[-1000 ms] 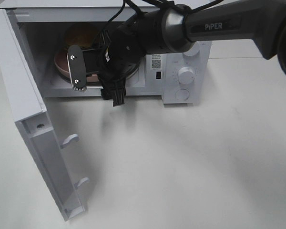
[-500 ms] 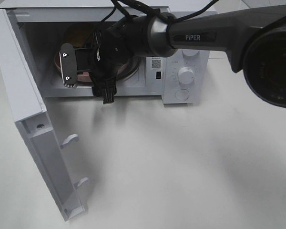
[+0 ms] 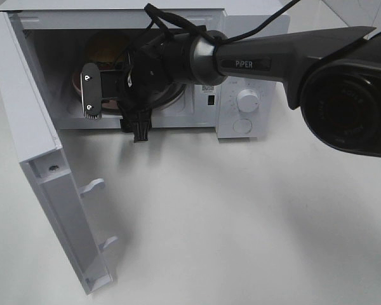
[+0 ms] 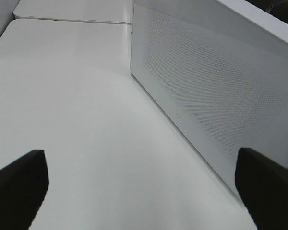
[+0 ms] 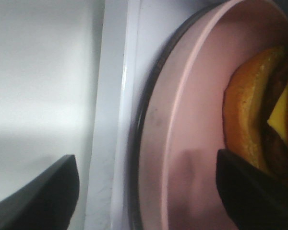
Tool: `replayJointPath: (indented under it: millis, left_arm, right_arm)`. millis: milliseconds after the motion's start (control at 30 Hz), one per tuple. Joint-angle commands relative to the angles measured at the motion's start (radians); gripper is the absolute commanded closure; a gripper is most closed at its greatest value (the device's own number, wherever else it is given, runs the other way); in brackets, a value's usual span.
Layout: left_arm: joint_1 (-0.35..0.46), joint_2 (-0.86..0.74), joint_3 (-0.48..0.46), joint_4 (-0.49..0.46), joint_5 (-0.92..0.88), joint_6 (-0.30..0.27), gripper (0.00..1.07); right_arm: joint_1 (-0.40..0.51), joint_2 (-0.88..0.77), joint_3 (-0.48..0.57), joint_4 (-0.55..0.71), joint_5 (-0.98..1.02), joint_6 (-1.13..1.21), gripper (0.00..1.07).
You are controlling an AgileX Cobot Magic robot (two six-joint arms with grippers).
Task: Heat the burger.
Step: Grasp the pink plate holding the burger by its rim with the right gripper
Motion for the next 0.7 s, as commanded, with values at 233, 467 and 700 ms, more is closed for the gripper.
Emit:
replayJointPath:
  millis: [233,467,700]
  left_arm:
    - [0.003,-0.004,0.003,-0.006,-0.010,-0.002,0.09]
    - [0.003,-0.004,0.003,-0.006,-0.010,-0.002,0.09]
    - [0.003,-0.004,0.003,-0.006,-0.010,-0.002,0.09]
  right_arm:
    - [-0.002,-0.004,-0.012,0.028,0.003,0.003,0.57]
    - [-0.002,0.019,-0.012,0.072,-0.020,0.003,0.65]
    - [0.000,0.019,-0.012,0.068,-0.020,-0.002,0.84]
